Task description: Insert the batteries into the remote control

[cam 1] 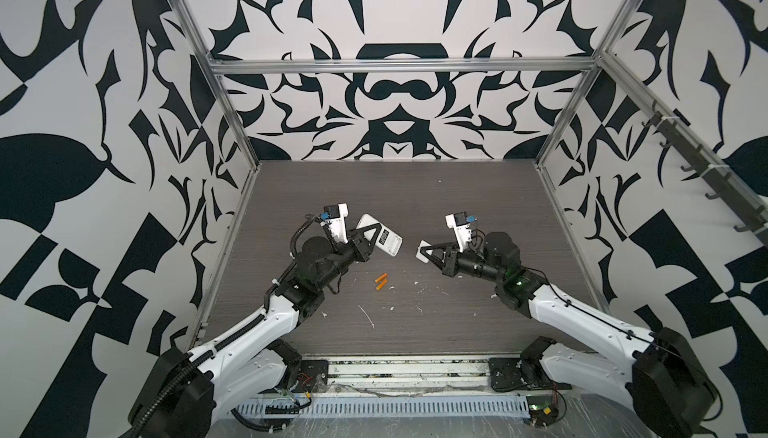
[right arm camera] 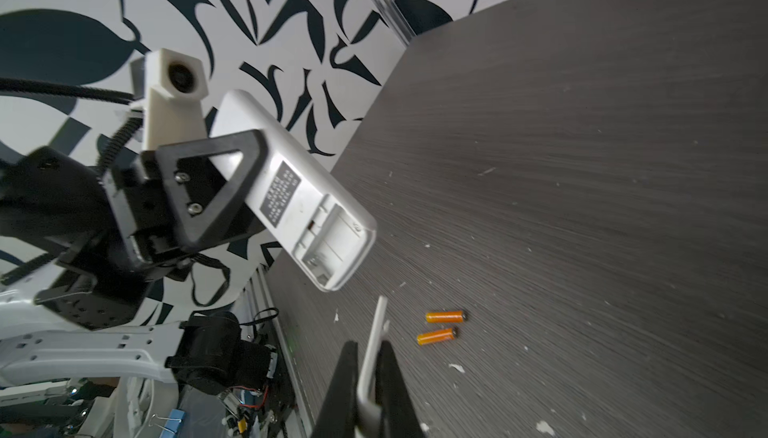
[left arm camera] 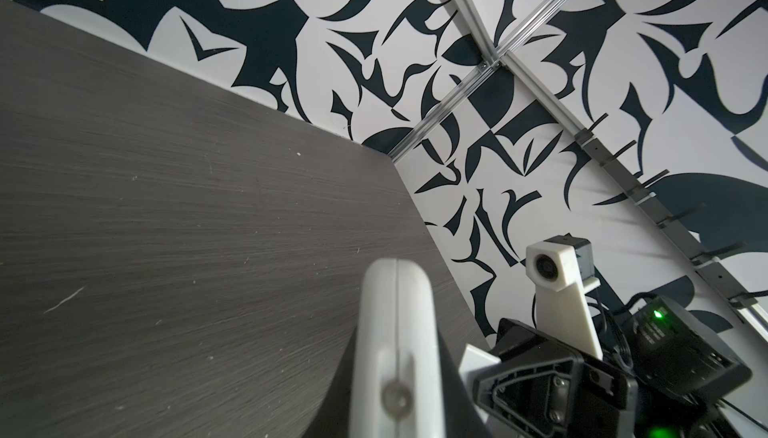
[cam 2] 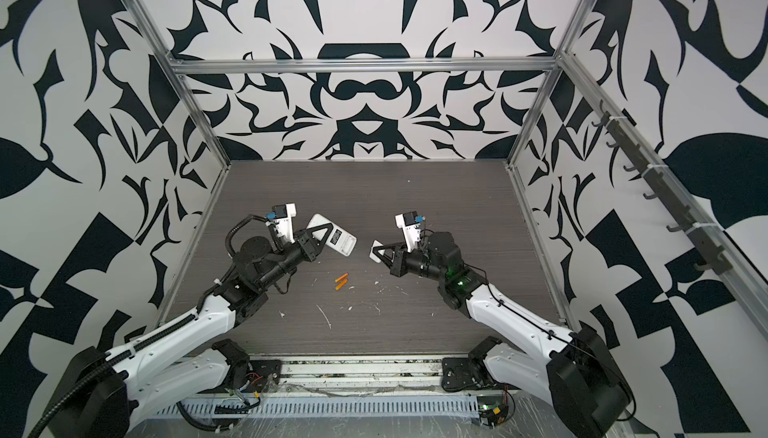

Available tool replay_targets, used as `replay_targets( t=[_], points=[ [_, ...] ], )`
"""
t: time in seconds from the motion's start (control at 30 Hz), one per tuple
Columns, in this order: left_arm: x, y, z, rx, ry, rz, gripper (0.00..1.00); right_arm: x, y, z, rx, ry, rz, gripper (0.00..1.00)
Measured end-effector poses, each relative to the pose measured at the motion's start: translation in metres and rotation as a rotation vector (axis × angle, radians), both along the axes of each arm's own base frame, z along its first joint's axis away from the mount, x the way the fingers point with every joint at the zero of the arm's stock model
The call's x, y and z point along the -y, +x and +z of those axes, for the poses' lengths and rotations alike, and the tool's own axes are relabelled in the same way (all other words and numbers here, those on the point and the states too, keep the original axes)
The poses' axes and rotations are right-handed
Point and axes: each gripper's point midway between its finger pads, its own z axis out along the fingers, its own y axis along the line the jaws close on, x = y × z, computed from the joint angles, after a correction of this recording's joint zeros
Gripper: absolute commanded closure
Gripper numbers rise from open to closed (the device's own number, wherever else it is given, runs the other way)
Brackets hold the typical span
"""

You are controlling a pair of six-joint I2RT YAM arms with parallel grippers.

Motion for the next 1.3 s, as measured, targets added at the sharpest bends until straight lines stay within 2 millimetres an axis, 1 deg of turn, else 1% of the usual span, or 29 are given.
replay_targets(
  t=[0.07,0.13,0.27,0.4,0.87,1.03,1.2,1.3],
  points=[
    [-0.001,0.0,-0.002,-0.005,0.005,0.002,0.95,0.002,0.005,-0.017,-0.04,-0.029,-0.012,1.0],
    [-0.002,0.0,-0.003,-0.009,0.007,0.005,0.95,0.004,0.01,-0.039,-0.096,-0.062,-0.021,1.0],
    [-0.003,-0.001,-0.006,-0.011,0.013,0.006,0.95,0.006,0.011,-0.081,-0.204,-0.12,-0.022,1.0],
    [-0.004,-0.001,-0.011,-0.023,0.025,0.007,0.95,0.005,0.01,-0.104,-0.259,-0.147,-0.013,1.0],
    [-0.001,0.0,-0.021,-0.047,0.04,-0.008,0.95,0.001,0.012,-0.141,-0.339,-0.151,0.017,1.0],
    [0.0,0.0,-0.021,-0.043,0.038,-0.011,0.95,-0.001,0.012,-0.147,-0.356,-0.14,0.028,1.0],
    [-0.001,-0.001,-0.026,-0.051,0.043,-0.011,0.94,-0.002,0.012,-0.152,-0.374,-0.136,0.033,1.0],
    [-0.001,-0.002,-0.026,-0.05,0.042,-0.012,0.94,-0.002,0.012,-0.157,-0.386,-0.139,0.034,0.97]
  ],
)
